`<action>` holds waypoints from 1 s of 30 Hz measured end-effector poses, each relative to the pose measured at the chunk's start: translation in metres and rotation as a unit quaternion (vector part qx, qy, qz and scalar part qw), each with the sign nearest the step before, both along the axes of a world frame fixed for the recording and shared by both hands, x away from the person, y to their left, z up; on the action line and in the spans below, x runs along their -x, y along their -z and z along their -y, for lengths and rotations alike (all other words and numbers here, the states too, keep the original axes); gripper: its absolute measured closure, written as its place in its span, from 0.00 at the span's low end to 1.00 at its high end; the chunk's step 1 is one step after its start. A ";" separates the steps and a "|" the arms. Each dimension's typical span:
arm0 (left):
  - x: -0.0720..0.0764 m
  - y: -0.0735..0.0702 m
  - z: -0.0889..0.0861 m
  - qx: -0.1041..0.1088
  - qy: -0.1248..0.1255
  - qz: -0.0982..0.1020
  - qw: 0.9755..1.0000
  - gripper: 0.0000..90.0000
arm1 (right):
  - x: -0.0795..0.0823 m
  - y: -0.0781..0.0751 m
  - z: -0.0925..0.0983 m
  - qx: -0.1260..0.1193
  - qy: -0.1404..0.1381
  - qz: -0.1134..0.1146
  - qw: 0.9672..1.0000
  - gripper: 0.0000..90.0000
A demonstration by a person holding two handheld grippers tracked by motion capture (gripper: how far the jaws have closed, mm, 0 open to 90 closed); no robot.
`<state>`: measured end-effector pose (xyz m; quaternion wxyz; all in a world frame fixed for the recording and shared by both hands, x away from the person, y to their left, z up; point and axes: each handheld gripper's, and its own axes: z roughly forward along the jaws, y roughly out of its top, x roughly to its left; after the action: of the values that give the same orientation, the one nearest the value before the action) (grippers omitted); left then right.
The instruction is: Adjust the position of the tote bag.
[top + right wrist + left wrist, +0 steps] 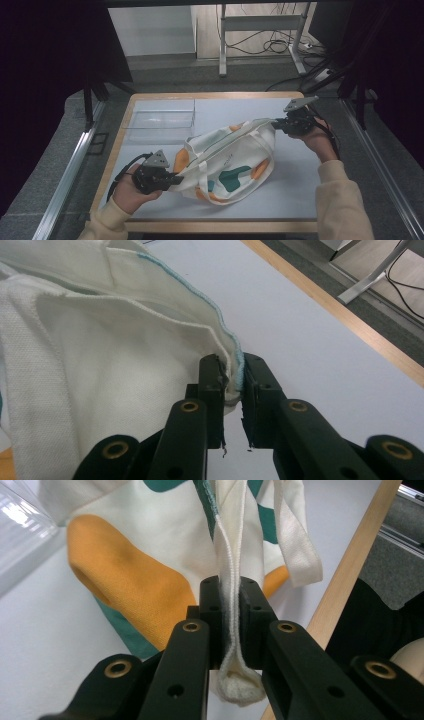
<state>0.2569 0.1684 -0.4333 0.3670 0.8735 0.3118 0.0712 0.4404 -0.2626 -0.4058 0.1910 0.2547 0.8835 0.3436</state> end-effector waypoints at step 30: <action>-0.038 -0.044 -0.025 -0.016 -0.031 0.053 0.998 0.94 | 0.045 -0.036 0.013 -0.018 0.018 0.056 0.998 0.89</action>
<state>0.2947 0.1937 -0.3888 0.3663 0.8641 0.3178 0.1344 0.3954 -0.2754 -0.3697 0.2418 0.2540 0.8605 0.3695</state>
